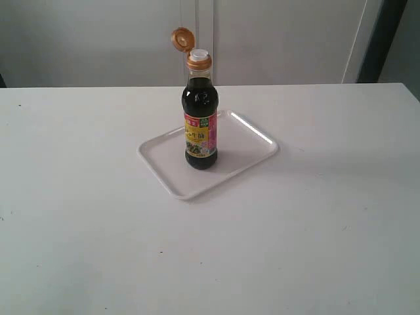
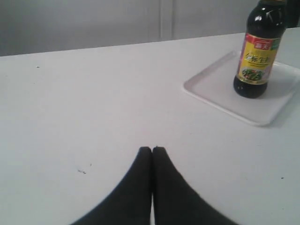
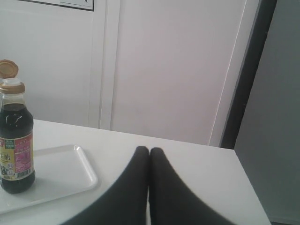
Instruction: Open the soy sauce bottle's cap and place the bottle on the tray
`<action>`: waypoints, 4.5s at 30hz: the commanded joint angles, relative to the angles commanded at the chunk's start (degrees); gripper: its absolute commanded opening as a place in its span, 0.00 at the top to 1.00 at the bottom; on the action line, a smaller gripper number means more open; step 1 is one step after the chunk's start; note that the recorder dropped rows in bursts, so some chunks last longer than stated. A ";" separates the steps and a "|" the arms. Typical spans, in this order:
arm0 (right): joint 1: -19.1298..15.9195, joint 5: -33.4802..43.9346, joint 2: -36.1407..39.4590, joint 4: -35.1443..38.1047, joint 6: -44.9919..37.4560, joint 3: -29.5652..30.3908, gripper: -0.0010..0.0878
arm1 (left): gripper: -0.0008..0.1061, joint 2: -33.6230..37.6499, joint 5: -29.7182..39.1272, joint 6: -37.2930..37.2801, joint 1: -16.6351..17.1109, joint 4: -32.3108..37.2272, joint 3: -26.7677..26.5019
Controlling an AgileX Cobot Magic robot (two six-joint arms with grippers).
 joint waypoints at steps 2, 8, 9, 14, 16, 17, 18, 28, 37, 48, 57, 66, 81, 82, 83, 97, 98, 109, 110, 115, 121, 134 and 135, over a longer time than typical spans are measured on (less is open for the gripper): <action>0.00 0.00 0.00 0.00 0.00 0.00 0.99 | 0.99 -1.39 0.00 0.00 1.03 0.00 2.36; 0.00 0.00 0.00 0.00 0.00 0.00 0.99 | 0.99 -3.73 1.26 0.11 1.21 -0.53 6.98; 0.00 0.00 0.00 0.00 0.00 0.00 0.99 | 0.99 -3.73 1.68 1.02 1.21 -0.53 6.98; 0.00 -0.11 0.00 0.00 0.00 0.00 0.99 | 0.99 -3.73 1.32 4.32 1.21 -0.53 6.98; 0.00 -0.11 0.00 0.00 0.00 0.00 0.99 | 0.99 -3.73 1.32 4.32 1.21 -0.53 6.98; 0.00 -0.11 0.00 0.00 0.00 0.00 0.99 | 0.99 -3.73 1.32 4.32 1.21 -0.53 6.98; 0.00 -0.11 0.00 0.00 0.00 0.00 0.99 | 0.99 -3.73 1.32 4.32 1.21 -0.53 6.98; 0.00 -0.11 0.00 0.00 0.00 0.00 0.99 | 0.99 -3.73 1.19 4.72 1.21 -0.53 6.98; 0.00 -0.11 0.00 0.00 0.00 0.00 0.99 | 0.99 -3.73 1.19 4.72 1.21 -0.53 6.98; 0.00 -0.37 -0.09 0.26 -0.41 1.87 0.99 | 0.99 -3.73 1.19 4.72 1.21 -0.53 6.98; 0.00 -1.43 -1.81 8.61 -4.28 11.46 0.99 | 0.99 -3.73 1.19 4.72 1.21 -0.53 6.98; 0.00 -1.45 -8.13 8.87 -4.28 19.99 0.99 | 0.99 -3.73 1.19 4.72 1.21 -0.53 6.98; 0.00 4.17 -10.35 8.39 -7.74 20.60 0.99 | 0.99 -3.73 1.19 4.72 1.21 -0.53 6.98; 0.00 4.17 -10.35 8.39 -7.74 20.60 0.99 | 0.99 -3.73 1.19 4.72 1.21 -0.53 6.98; 0.00 4.67 -10.35 8.39 -7.74 20.60 0.99 | 0.99 -3.73 1.19 4.72 1.21 -0.53 6.98; -0.17 5.42 -10.35 9.01 -7.50 20.60 0.99 | 0.99 -3.73 1.19 4.72 1.21 -0.53 6.98; -0.31 5.42 -10.35 9.01 -7.50 20.60 0.99 | 0.99 -3.73 1.19 4.72 1.21 -0.53 6.98; -0.55 5.42 -10.35 9.01 -7.50 20.60 0.99 | 0.99 -3.73 1.19 4.72 1.21 -0.53 6.98; -0.55 5.42 -10.35 9.01 -7.50 20.60 0.99 | 0.99 -3.73 1.19 4.72 1.21 -0.53 6.98; -0.55 5.42 -10.35 9.01 -7.50 20.60 0.99 | 0.99 -3.73 1.19 4.72 1.21 -0.53 6.98; -0.55 5.42 -10.35 9.01 -7.50 20.60 0.99 | 0.99 -3.73 1.19 4.72 1.21 -0.53 6.98; -0.55 5.42 -10.35 9.01 -7.50 20.60 0.99 | 0.99 -3.73 1.19 4.72 1.21 -0.53 6.98; -0.55 5.42 -10.35 9.01 -7.50 20.60 0.99 | 0.99 -3.73 1.19 4.72 1.21 -0.53 6.98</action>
